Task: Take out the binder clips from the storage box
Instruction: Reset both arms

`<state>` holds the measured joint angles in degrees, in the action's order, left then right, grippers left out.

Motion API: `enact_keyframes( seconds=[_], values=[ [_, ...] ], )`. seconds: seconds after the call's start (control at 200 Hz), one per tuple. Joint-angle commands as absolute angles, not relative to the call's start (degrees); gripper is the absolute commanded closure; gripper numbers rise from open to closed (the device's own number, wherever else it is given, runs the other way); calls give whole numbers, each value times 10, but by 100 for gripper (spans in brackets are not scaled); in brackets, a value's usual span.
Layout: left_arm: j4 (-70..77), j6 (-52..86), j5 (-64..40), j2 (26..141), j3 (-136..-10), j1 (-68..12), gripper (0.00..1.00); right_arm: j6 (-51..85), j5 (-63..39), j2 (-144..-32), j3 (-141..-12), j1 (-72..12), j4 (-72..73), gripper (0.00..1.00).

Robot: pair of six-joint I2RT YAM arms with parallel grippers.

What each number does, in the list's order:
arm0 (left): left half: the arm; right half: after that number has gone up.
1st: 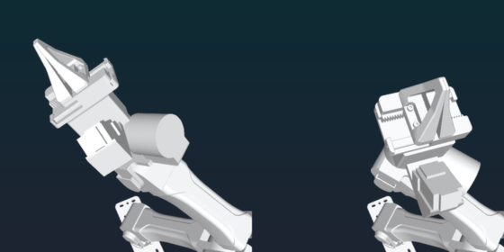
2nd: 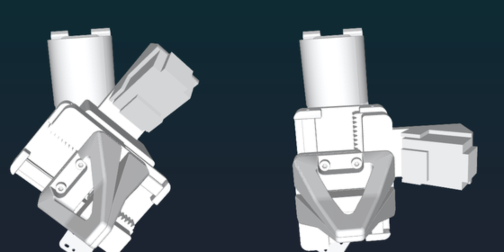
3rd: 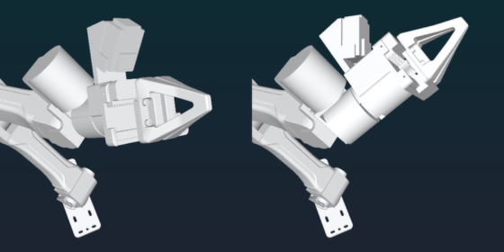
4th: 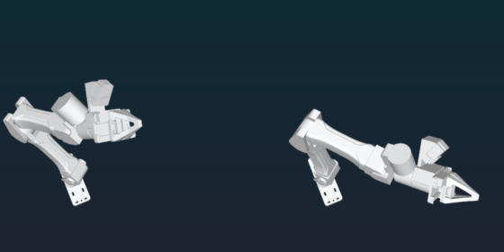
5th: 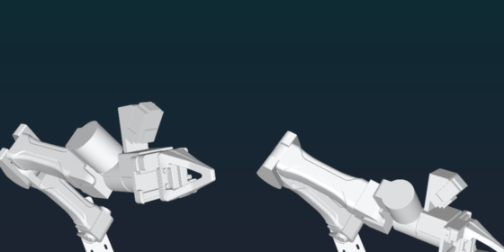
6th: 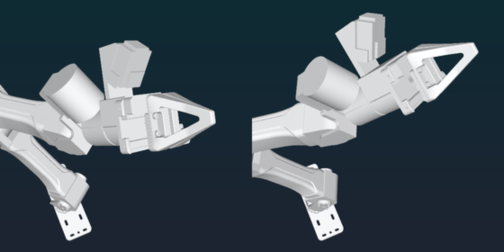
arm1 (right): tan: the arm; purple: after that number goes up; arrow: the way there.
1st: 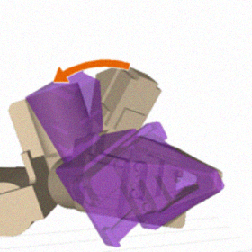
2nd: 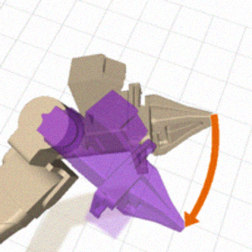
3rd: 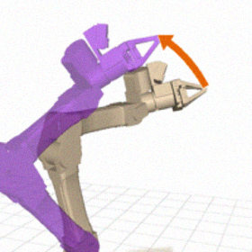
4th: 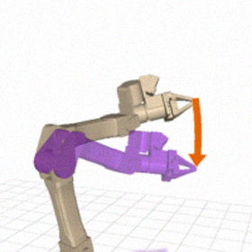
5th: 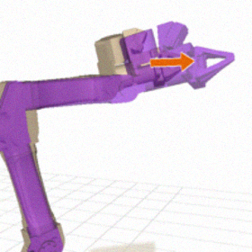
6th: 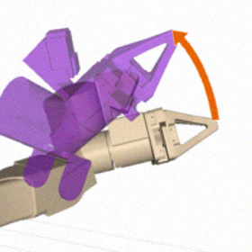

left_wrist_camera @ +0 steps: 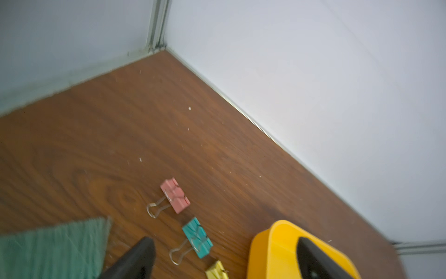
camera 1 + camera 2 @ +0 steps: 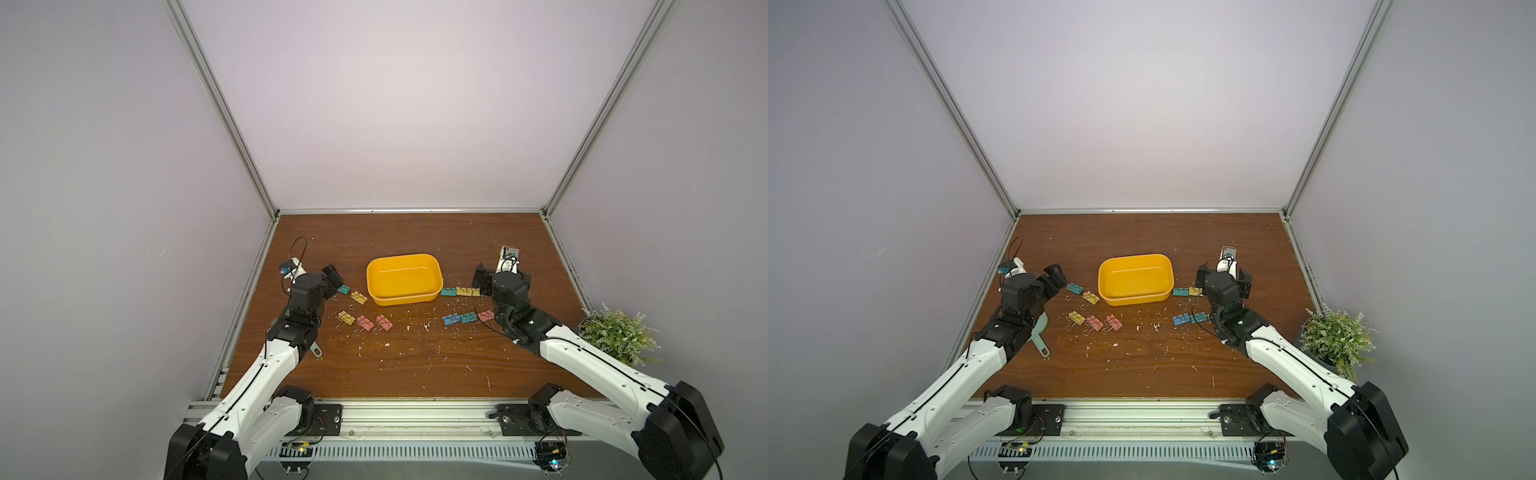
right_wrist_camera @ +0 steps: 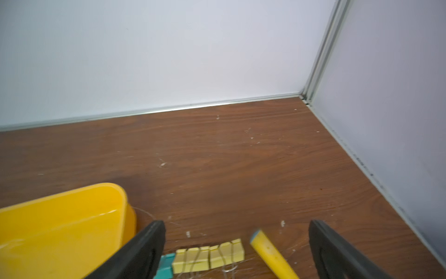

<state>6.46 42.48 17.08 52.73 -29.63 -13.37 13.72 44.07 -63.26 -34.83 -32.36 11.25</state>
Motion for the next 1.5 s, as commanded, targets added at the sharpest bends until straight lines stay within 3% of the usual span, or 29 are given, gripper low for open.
enact_keyframes(
  seconds=[0.0, 0.08, 0.5, 0.61, 0.69, 0.761, 0.856, 0.966, 1.026, 1.086, 1.356, 1.491],
  values=[
    [103, 286, 215, 526, -271, -130, 1, 67, 518, -664, -330, -302, 198, 1],
    [106, 264, 249, 526, -264, -130, 1, 59, 533, -679, -309, -284, 239, 1],
    [248, 188, 294, 576, -216, -129, 1, 12, 413, -790, -198, -178, 506, 1],
    [327, 136, 325, 585, -183, -129, 1, -12, 345, -805, -180, -168, 567, 1],
    [374, 100, 333, 598, -168, -130, 1, -35, 354, -824, -183, -162, 595, 1],
    [425, 73, 332, 616, -156, -130, 1, -80, 288, -831, -127, -151, 728, 1],
    [525, 27, 311, 664, -136, -129, 1, -50, 241, -839, -85, -117, 797, 1],
    [587, 21, 313, 732, -139, -123, 1, -38, 114, -870, -86, -69, 808, 1],
    [602, 3, 328, 758, -145, -121, 1, -39, 115, -889, -91, -71, 832, 1],
    [644, 0, 330, 772, -133, -110, 1, -21, 151, -871, -115, -70, 754, 1],
    [776, 21, 185, 877, -101, -45, 0, 11, 189, -873, -117, -55, 750, 1],
    [819, 18, 172, 890, -85, -43, 0, 11, 188, -873, -117, -56, 750, 1]
  ],
)
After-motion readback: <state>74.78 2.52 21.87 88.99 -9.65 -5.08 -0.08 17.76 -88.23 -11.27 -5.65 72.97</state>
